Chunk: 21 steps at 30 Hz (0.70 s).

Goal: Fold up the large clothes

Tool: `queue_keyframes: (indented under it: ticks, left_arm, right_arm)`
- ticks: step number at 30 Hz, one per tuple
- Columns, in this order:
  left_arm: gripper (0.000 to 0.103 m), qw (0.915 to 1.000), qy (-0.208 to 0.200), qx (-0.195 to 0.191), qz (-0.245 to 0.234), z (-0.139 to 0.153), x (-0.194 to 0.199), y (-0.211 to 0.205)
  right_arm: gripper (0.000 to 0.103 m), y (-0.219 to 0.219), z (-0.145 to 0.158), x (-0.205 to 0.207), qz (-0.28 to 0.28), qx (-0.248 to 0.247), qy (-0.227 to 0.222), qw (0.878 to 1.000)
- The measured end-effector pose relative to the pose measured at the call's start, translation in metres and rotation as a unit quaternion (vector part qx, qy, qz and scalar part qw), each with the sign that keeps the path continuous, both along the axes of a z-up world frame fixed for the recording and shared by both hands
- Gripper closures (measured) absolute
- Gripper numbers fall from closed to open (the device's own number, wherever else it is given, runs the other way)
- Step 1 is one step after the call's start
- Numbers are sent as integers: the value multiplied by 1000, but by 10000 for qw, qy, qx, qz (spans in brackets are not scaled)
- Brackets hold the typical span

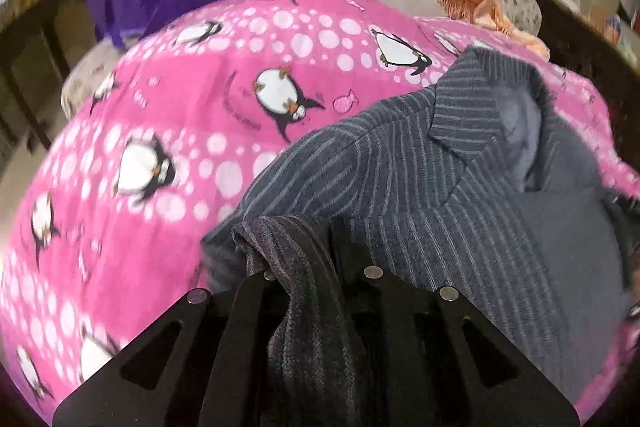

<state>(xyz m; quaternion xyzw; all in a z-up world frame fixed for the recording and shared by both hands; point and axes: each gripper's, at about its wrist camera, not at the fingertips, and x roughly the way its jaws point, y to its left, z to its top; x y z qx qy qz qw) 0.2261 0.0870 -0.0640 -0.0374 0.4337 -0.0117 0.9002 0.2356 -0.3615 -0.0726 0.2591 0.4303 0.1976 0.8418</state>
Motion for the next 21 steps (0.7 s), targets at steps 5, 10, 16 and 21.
queue_keyframes:
  ticks: [5, 10, 16, 21]
  left_arm:
    - [91, 9996, -105, -261, -31, -7, 1, 9]
    - [83, 9949, 510, -867, -33, 5, 1, 29]
    - [65, 9981, 407, -421, -207, 51, -27, 30]
    - [36, 9995, -6, 294, -140, 62, -65, 34]
  right_arm:
    - [96, -12, -2, -1, -54, 511, 307, 9982]
    - [65, -29, 15, -14, -252, 1194, 796, 9893]
    - [62, -36, 67, -59, -311, 872, 385, 9950]
    - [61, -25, 98, -118, -169, -243, -392, 9988]
